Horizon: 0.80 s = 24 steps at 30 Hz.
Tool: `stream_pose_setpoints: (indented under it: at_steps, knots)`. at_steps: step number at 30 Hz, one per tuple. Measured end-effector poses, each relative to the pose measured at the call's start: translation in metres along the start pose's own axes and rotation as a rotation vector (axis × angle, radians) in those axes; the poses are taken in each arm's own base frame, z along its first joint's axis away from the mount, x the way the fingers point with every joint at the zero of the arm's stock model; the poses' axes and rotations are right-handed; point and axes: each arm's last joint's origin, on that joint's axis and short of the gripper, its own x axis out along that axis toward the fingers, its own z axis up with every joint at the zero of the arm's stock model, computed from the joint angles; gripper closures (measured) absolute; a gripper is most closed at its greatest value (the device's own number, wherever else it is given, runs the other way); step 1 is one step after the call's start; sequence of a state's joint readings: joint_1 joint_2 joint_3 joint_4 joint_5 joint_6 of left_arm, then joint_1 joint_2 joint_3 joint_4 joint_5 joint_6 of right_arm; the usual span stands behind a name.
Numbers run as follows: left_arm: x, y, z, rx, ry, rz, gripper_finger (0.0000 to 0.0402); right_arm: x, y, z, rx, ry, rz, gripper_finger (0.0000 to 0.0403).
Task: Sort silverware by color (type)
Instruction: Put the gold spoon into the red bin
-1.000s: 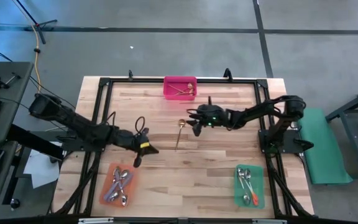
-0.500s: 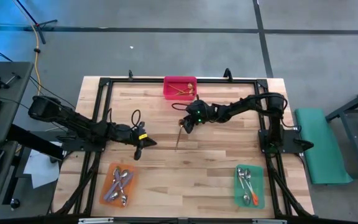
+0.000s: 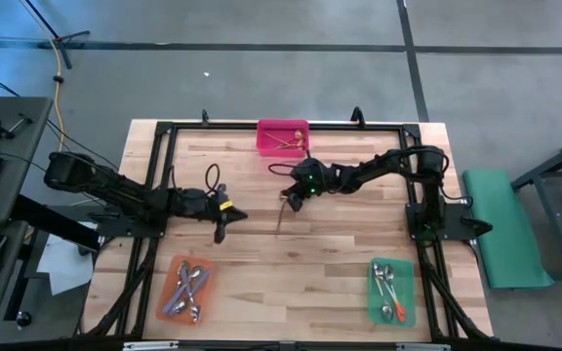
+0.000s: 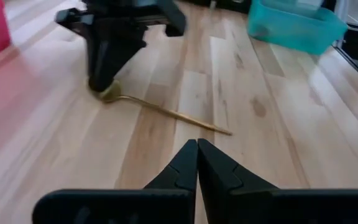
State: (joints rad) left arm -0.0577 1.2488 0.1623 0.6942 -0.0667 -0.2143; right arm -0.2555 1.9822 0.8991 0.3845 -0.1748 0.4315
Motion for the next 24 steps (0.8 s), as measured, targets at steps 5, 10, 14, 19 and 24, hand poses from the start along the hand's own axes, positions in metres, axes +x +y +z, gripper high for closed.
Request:
stream_pose_setpoints:
  at_steps: [5,10,14,19,24]
  knots:
    - [0.0,0.003,0.001,-0.009,-0.006,0.035,0.0372,-0.001,0.003,0.004,-0.015,-0.05,0.022,0.0385]
    - [0.004,0.003,0.007,-0.005,-0.013,0.074,0.033,-0.005,0.016,0.016,-0.019,-0.221,-0.038,0.0399]
    - [0.011,0.004,0.011,0.021,-0.016,0.142,0.0294,-0.007,0.032,0.021,-0.033,-0.36,-0.052,0.0401]
    - [0.025,0.009,0.018,0.047,-0.002,0.253,0.026,-0.009,0.054,0.02,-0.067,-0.479,-0.043,0.0402]
    - [0.041,0.017,0.028,0.072,-0.001,0.334,0.0248,-0.011,0.067,0.019,-0.086,-0.567,-0.079,0.0402]
